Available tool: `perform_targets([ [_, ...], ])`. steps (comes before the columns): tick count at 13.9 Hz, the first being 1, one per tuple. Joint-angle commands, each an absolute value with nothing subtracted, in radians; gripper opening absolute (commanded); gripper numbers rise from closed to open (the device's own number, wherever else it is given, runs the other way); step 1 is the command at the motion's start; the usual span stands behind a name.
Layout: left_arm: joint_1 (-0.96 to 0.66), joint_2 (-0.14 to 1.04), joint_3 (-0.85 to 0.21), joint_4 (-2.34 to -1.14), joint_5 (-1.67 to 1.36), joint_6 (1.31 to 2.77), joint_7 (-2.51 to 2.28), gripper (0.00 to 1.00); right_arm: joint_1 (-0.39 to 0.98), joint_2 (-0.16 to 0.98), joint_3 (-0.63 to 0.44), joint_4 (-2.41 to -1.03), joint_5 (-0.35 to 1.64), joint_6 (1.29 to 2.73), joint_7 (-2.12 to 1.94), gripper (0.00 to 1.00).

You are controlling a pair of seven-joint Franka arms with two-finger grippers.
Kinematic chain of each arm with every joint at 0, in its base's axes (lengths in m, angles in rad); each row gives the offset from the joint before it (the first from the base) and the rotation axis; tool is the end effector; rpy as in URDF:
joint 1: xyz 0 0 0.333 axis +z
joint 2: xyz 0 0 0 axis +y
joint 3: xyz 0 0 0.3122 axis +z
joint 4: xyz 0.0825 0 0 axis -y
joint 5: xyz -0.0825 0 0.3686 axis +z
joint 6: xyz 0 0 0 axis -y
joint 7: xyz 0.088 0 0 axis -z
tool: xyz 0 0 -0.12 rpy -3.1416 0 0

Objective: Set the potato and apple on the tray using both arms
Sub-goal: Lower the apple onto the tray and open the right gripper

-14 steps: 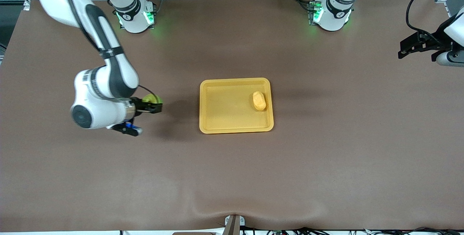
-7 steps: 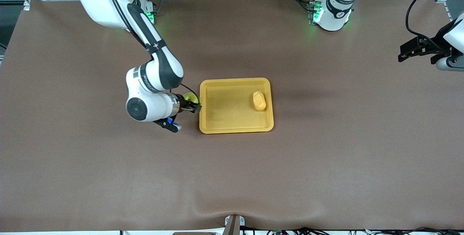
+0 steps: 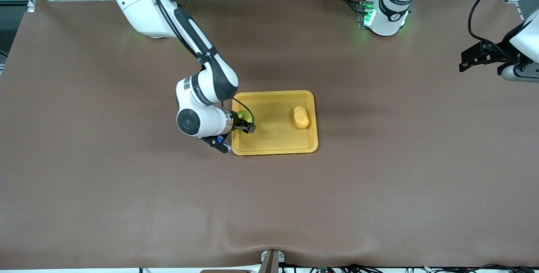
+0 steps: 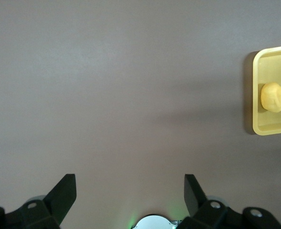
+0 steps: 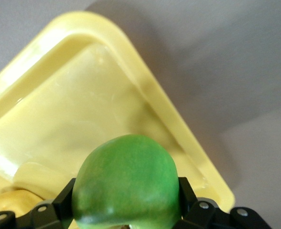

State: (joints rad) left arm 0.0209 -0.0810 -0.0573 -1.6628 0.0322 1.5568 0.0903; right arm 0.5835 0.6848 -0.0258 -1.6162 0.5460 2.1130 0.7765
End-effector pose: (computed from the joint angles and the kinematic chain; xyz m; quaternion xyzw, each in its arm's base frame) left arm 0.5112 -0.0159 0.6071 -0.9978 0.0631 0.0131 0.0181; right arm 0.5436 0.3764 0.2098 -0.9379 0.2621 0.1996 0.1086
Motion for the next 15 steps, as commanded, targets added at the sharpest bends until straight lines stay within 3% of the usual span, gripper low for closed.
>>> perform_targets([
  [1, 0.026, -0.109, -0.083, -1.663, 0.015, 1.531, 0.086, 1.0, 0.6, 0.719, -0.038, -1.586, 0.572, 2.123, 0.792, 0.0],
  [3, 0.026, -0.109, -0.086, -1.658, 0.017, 1.529, 0.086, 1.0, 0.597, 0.726, -0.038, -1.586, 0.572, 2.123, 0.79, 0.15],
  [4, 0.025, -0.11, -0.086, -1.658, 0.017, 1.529, 0.086, 1.0, 0.597, 0.73, -0.038, -1.586, 0.572, 2.123, 0.79, 0.38],
  [5, 0.025, -0.11, -0.087, -1.66, 0.018, 1.529, 0.086, 1.0, 0.598, 0.732, -0.038, -1.586, 0.571, 2.123, 0.792, 0.99],
  [10, 0.025, -0.107, -0.1, -1.66, 0.028, 1.529, 0.086, 1.0, 0.597, 0.719, -0.041, -1.553, 0.558, 2.099, 0.796, 1.0],
  [15, 0.018, -0.037, -0.101, -1.565, 0.026, 1.529, 0.078, 1.0, 0.555, 0.715, -0.051, -1.424, 0.506, 1.87, 0.807, 1.0],
])
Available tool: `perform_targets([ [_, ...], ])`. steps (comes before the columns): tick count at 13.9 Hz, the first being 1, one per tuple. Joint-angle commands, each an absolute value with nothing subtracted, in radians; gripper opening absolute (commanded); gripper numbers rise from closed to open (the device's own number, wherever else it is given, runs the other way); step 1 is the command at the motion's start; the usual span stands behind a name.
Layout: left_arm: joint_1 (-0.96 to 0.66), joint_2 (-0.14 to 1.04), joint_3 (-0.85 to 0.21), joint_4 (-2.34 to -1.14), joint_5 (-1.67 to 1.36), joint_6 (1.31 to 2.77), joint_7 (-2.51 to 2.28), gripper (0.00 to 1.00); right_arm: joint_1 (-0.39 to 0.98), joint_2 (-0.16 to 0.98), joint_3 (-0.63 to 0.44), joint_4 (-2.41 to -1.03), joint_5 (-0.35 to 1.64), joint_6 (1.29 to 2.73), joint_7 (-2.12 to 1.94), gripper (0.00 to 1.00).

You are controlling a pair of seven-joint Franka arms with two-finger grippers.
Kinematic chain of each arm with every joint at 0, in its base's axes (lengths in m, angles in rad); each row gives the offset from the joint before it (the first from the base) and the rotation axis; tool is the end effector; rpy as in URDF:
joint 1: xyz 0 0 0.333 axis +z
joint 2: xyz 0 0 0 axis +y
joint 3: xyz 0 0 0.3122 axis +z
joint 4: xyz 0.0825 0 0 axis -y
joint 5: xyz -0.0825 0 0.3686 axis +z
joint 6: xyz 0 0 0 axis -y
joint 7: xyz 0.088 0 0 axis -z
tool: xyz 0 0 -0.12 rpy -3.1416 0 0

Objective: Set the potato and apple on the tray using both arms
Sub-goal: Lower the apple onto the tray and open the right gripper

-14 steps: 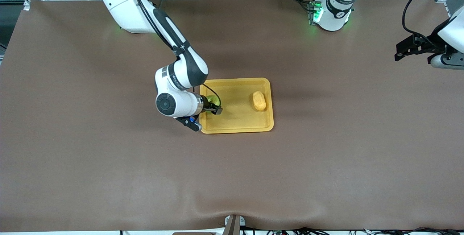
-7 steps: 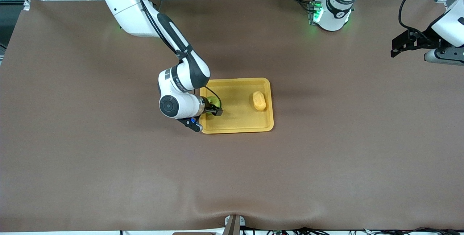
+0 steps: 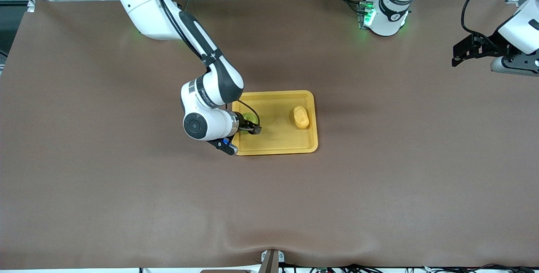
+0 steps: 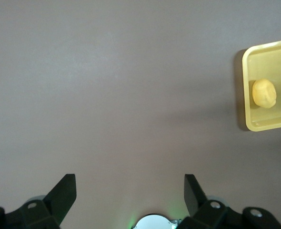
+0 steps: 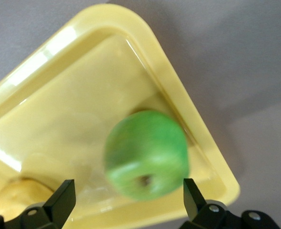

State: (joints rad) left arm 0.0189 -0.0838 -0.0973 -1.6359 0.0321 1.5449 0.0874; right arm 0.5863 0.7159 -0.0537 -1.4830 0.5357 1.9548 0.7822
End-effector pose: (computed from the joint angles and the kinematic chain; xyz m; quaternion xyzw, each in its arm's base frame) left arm 0.5089 -0.0382 0.6196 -0.9964 0.0822 0.0039 0.0201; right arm 0.5595 0.3825 0.2349 -0.9391 0.2427 0.2227 0.0983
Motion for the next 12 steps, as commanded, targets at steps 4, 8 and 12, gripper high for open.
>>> perform_targets([
  [4, 0.021, -0.037, -0.101, -1.569, 0.026, 1.528, 0.078, 1.0, 0.477, 0.709, -0.049, -1.313, 0.483, 1.746, 0.804, 1.0],
  [8, 0.021, -0.043, -0.101, -1.571, 0.026, 1.496, 0.074, 1.0, 0.427, 0.709, -0.048, -1.214, 0.414, 1.724, 0.79, 1.0],
  [12, 0.021, -0.044, -0.103, -1.572, 0.025, 1.496, 0.074, 1.0, 0.327, 0.706, -0.045, -1.168, 0.388, 1.643, 0.793, 1.0],
])
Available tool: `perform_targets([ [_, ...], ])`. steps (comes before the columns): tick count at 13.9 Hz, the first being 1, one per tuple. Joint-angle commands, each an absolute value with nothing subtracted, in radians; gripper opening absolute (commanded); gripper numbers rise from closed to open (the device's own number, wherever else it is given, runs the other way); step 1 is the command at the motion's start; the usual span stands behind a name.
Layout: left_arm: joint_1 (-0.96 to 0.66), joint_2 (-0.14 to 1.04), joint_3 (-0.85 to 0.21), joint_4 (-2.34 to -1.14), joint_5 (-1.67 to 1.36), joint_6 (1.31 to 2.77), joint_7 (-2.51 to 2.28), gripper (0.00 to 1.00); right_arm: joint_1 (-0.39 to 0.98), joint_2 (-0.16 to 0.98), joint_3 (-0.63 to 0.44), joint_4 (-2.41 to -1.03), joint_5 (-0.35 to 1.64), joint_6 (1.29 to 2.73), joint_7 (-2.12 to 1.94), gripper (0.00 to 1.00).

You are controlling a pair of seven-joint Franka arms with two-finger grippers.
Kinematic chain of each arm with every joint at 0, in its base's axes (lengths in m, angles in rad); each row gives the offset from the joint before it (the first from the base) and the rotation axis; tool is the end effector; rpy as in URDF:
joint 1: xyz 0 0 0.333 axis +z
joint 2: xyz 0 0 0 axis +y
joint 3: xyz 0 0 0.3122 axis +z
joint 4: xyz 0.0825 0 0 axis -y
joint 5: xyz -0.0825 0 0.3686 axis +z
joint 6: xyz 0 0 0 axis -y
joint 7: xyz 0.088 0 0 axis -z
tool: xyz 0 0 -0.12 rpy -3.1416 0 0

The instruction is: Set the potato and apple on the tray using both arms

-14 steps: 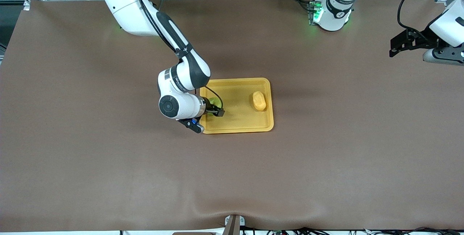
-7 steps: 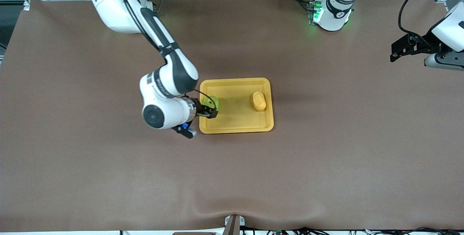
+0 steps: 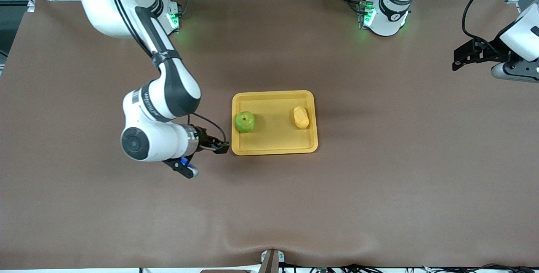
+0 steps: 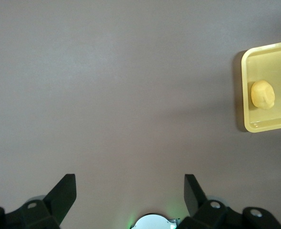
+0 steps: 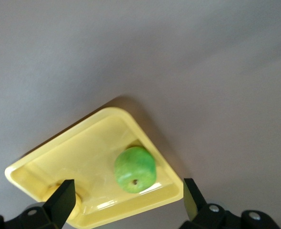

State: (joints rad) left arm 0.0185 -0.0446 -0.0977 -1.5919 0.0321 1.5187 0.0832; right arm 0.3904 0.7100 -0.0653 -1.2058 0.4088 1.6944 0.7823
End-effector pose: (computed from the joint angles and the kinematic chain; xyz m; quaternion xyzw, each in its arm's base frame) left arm 0.5182 -0.0383 0.6172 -0.9965 0.0804 0.0144 0.0182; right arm 0.6484 0.2760 0.3399 -0.9427 0.2621 0.1844 0.0928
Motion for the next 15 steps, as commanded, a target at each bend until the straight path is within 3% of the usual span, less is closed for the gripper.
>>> perform_targets([
  [1, 0.023, -0.046, -0.106, -1.575, 0.023, 1.494, 0.074, 1.0, 0.298, 0.706, -0.044, -1.146, 0.387, 1.614, 0.793, 1.0],
  [5, 0.029, -0.046, -0.106, -1.577, 0.014, 1.496, 0.054, 1.0, 0.223, 0.66, -0.041, -1.121, 0.367, 1.582, 0.792, 1.0],
  [7, 0.031, -0.046, -0.104, -1.578, 0.012, 1.496, 0.041, 1.0, 0.21, 0.623, -0.028, -1.121, 0.245, 1.557, 0.753, 1.0],
  [11, 0.031, -0.046, -0.101, -1.585, 0.012, 1.496, 0.043, 1.0, 0.046, 0.56, 0.109, -1.123, 0.166, 1.496, 0.657, 1.0],
  [15, 0.031, -0.046, -0.101, -1.585, 0.012, 1.496, 0.041, 1.0, -0.004, 0.467, 0.127, -1.131, 0.084, 1.442, 0.436, 1.0],
])
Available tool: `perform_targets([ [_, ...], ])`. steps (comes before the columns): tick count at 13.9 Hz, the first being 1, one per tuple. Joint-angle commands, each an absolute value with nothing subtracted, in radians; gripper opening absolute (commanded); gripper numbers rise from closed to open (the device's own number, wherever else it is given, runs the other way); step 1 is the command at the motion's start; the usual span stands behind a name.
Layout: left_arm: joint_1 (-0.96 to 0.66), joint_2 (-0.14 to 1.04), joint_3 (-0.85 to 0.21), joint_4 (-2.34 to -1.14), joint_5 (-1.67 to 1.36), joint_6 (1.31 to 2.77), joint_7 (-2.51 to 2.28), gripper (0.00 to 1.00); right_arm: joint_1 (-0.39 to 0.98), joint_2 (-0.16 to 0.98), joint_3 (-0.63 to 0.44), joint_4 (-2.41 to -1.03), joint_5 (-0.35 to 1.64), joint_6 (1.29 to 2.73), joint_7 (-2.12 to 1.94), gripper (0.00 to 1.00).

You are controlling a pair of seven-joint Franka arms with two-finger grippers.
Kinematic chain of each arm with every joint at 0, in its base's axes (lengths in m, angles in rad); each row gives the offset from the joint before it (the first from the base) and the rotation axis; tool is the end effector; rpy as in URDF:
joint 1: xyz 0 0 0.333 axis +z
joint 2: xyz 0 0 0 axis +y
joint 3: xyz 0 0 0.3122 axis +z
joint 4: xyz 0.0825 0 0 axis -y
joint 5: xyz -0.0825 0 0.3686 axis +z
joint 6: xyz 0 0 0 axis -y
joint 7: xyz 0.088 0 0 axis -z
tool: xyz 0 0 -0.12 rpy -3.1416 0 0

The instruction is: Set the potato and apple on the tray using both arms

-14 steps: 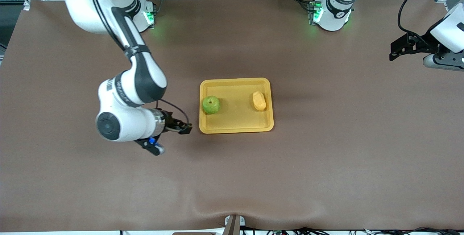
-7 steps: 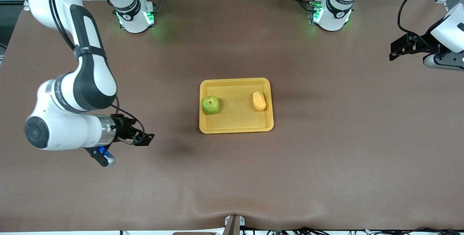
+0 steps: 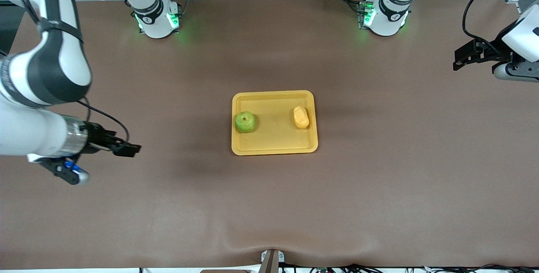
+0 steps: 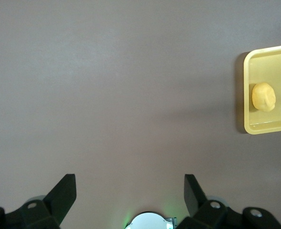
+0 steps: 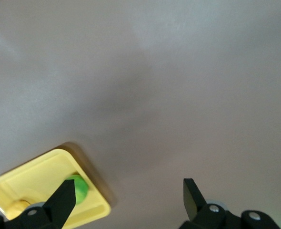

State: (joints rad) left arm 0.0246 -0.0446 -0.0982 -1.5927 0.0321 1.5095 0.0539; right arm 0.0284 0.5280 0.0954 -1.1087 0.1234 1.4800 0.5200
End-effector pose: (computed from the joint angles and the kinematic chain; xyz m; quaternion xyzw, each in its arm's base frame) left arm 0.5173 -0.0353 0.6161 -0.9977 0.0629 0.0192 0.0184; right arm 0.6647 0.0822 0.4898 -0.9732 0.1992 0.0998 0.0574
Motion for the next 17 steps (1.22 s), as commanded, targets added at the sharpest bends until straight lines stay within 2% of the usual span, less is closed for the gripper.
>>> perform_targets([
  [1, 0.031, -0.046, -0.101, -1.585, 0.012, 1.496, 0.041, 1.0, -0.018, 0.444, 0.126, -1.131, 0.083, 1.412, 0.395, 1.0],
  [5, 0.031, -0.046, -0.101, -1.586, 0.012, 1.496, 0.041, 1.0, -0.038, 0.333, 0.123, -1.156, 0.049, 1.35, 0.299, 1.0],
  [9, 0.031, -0.044, -0.101, -1.586, 0.012, 1.494, 0.041, 1.0, -0.035, 0.155, 0.121, -1.32, 0.051, 1.353, 0.299, 1.0],
  [17, 0.032, -0.044, -0.1, -1.586, 0.012, 1.493, 0.041, 1.0, -0.031, -0.066, 0.074, -1.525, 0.055, 1.387, 0.132, 1.0],
])
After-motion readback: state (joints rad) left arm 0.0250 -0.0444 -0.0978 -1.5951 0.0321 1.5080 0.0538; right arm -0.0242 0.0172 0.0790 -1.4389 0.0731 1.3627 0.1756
